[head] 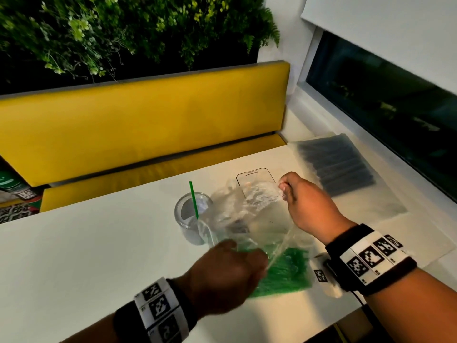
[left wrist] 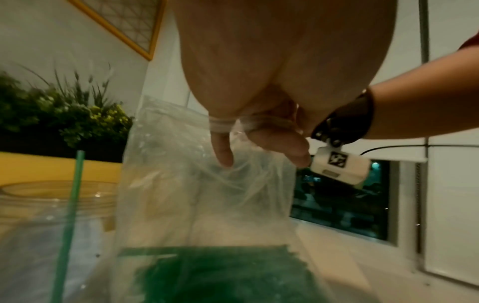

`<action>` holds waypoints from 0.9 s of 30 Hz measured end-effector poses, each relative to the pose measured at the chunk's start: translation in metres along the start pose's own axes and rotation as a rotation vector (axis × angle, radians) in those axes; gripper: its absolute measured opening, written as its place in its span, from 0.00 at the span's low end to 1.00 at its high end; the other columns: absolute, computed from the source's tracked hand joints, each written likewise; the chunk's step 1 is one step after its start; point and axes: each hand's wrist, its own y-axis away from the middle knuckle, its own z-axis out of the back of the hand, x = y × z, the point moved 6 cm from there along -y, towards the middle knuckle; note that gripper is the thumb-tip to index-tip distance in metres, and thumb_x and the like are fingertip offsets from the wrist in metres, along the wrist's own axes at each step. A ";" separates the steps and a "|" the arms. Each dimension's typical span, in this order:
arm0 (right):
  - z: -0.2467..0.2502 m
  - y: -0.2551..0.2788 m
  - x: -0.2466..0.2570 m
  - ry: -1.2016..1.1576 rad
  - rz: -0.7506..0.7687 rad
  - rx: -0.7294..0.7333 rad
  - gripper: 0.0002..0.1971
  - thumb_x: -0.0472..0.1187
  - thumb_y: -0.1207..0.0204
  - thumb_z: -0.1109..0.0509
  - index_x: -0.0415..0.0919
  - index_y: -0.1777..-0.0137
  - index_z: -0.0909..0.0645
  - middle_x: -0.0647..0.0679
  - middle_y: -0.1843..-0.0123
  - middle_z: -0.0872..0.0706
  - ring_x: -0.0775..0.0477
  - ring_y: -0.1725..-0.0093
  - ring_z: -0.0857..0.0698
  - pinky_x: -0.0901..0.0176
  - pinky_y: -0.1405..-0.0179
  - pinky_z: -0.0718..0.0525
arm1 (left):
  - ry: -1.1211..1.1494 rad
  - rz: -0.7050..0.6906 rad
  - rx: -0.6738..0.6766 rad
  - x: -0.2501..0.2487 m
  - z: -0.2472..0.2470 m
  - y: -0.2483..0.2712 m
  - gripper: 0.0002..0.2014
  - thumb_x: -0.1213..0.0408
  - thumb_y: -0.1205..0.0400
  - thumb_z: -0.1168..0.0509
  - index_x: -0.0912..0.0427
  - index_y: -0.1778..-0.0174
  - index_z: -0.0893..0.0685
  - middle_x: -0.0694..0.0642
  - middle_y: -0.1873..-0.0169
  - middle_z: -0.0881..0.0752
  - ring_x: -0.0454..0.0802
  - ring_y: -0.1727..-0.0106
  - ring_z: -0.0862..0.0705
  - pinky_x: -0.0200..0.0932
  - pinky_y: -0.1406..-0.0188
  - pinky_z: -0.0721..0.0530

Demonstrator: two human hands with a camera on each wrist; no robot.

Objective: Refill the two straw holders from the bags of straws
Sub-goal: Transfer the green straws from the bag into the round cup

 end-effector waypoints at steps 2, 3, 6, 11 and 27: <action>-0.007 0.005 0.009 -0.055 0.043 0.072 0.07 0.51 0.14 0.44 0.52 0.44 0.26 0.53 0.58 0.15 0.48 0.59 0.15 0.50 0.61 0.17 | 0.027 0.003 -0.040 -0.011 0.004 0.003 0.09 0.52 0.13 0.40 0.51 0.47 0.18 0.51 0.53 0.15 0.55 0.60 0.17 0.49 0.64 0.17; -0.013 0.008 0.012 -0.110 0.044 0.133 0.09 0.55 0.17 0.40 0.54 0.43 0.25 0.58 0.58 0.15 0.53 0.59 0.15 0.54 0.62 0.19 | 0.010 0.032 -0.046 -0.010 0.004 0.002 0.13 0.48 0.16 0.37 0.51 0.43 0.18 0.52 0.46 0.15 0.54 0.53 0.15 0.47 0.60 0.15; -0.026 0.018 0.018 -0.314 -0.026 0.311 0.21 0.61 0.31 0.26 0.61 0.39 0.21 0.64 0.64 0.16 0.65 0.65 0.18 0.66 0.64 0.24 | -0.253 0.157 0.063 0.011 -0.002 -0.007 0.35 0.35 0.24 0.35 0.53 0.26 0.25 0.57 0.40 0.14 0.58 0.45 0.14 0.53 0.49 0.16; -0.006 0.020 -0.008 -0.043 -0.068 0.030 0.08 0.52 0.22 0.30 0.55 0.45 0.15 0.64 0.65 0.20 0.65 0.65 0.21 0.72 0.68 0.31 | -0.307 0.171 0.307 0.012 -0.032 0.011 0.03 0.57 0.29 0.32 0.49 0.66 0.19 0.48 0.76 0.19 0.53 0.76 0.19 0.46 0.59 0.18; -0.073 0.041 0.011 -0.307 -0.146 0.400 0.28 0.54 0.24 0.28 0.61 0.28 0.36 0.56 0.59 0.23 0.54 0.61 0.21 0.63 0.61 0.25 | 0.106 0.571 0.499 0.036 -0.101 -0.043 0.21 0.65 0.11 0.48 0.67 0.22 0.29 0.67 0.24 0.26 0.64 0.22 0.28 0.58 0.22 0.31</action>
